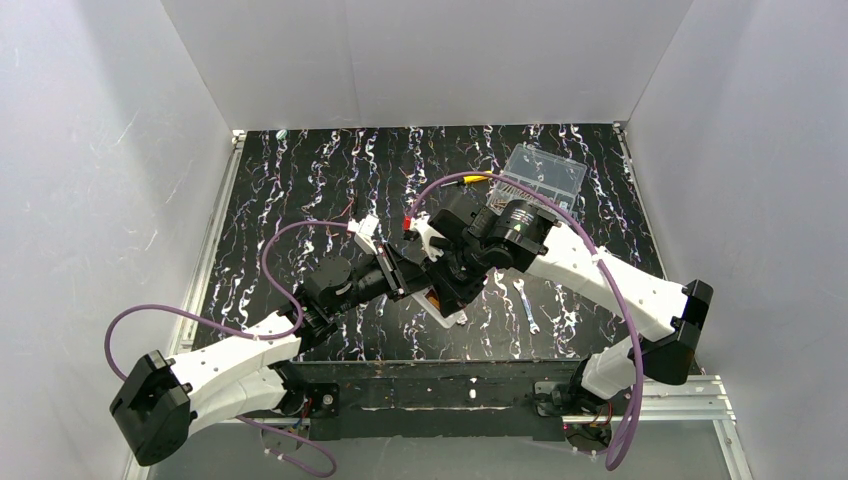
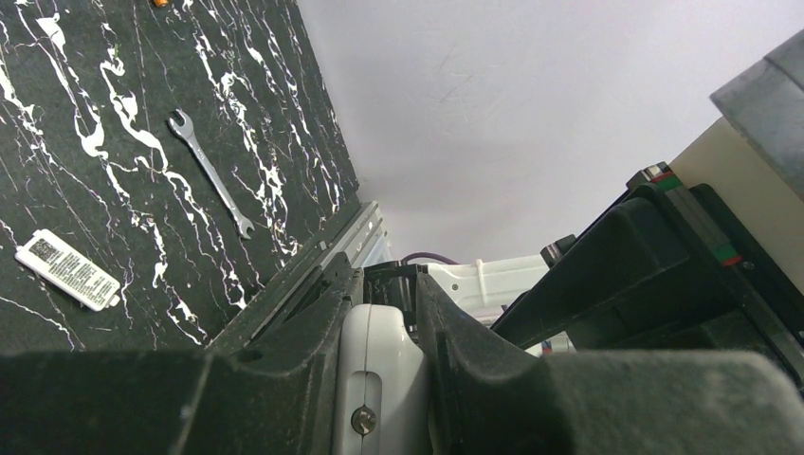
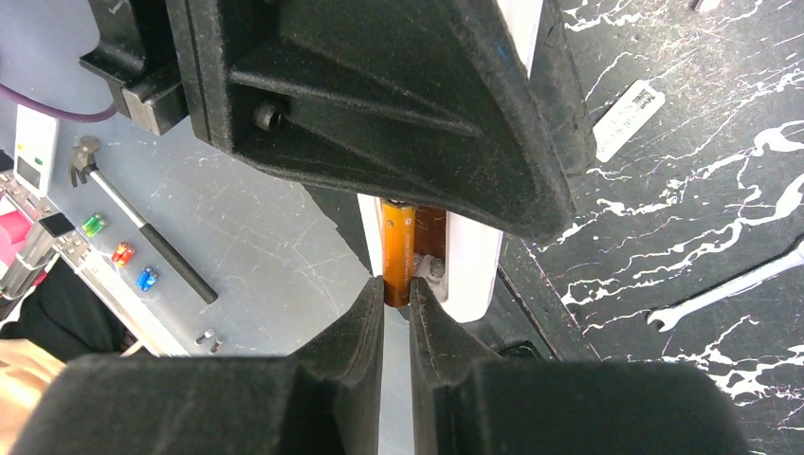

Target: Load the batteries into the remote control

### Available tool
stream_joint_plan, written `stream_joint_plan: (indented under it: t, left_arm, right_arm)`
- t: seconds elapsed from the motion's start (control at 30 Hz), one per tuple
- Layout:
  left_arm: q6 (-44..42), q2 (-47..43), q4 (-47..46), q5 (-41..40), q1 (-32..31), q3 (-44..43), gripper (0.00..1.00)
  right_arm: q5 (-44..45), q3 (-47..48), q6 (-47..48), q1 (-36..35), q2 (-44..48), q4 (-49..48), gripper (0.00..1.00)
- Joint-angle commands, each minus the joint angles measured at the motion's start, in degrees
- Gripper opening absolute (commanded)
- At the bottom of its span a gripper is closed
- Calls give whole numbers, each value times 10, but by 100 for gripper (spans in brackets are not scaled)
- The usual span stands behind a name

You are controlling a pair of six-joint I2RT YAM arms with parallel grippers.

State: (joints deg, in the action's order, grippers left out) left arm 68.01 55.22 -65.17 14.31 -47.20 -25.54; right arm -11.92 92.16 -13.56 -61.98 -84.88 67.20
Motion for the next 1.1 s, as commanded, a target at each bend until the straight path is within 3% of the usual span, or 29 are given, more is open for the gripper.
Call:
stream_joint_plan:
  t: [0.0,1.07]
  left_arm:
    - [-1,-24,-47,2,1,-5,0]
    - [2,-25,-51,-1,1,2,0]
  right_arm:
    - [2,26,-5,-1,-5,-13,18]
    - [-1,21,-11,-1,29,-41,45]
